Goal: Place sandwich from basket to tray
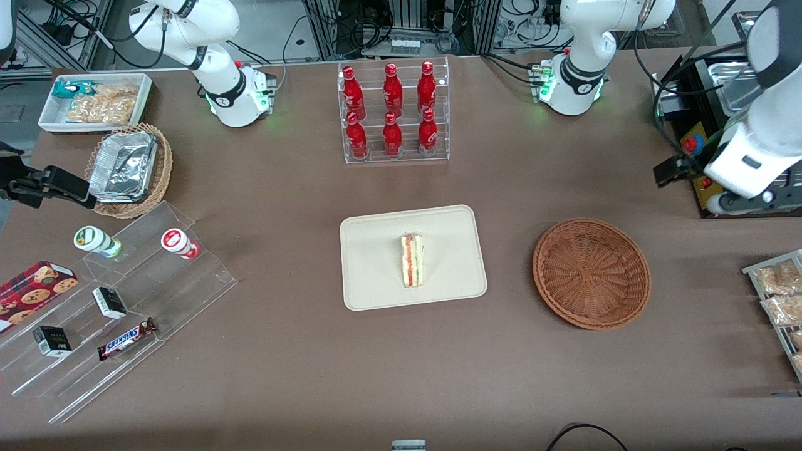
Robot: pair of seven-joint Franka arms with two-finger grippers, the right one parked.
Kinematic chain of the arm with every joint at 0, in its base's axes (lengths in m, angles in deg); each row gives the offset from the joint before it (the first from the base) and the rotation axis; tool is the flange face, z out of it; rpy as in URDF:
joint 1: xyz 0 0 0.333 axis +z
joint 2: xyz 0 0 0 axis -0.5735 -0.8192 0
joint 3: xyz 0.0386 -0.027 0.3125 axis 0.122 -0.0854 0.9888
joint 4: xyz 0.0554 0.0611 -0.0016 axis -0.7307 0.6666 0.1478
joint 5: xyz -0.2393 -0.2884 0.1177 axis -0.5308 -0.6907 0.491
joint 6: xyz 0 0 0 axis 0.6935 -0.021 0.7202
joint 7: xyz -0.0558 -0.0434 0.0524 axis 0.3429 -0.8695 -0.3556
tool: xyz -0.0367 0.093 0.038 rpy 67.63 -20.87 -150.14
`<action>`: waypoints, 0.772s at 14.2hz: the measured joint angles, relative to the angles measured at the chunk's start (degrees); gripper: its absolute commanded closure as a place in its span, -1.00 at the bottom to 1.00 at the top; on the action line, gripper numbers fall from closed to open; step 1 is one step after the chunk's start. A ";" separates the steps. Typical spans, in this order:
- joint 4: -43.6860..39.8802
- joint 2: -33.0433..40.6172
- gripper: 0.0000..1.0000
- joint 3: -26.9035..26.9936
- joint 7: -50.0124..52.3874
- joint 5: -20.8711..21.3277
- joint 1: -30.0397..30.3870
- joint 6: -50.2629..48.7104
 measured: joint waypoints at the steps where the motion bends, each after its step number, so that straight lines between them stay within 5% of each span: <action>1: -0.84 0.62 -1.00 0.02 -1.86 0.00 0.97 -1.93; 11: -5.07 1.68 -1.00 -3.10 -3.68 -0.08 6.07 -6.31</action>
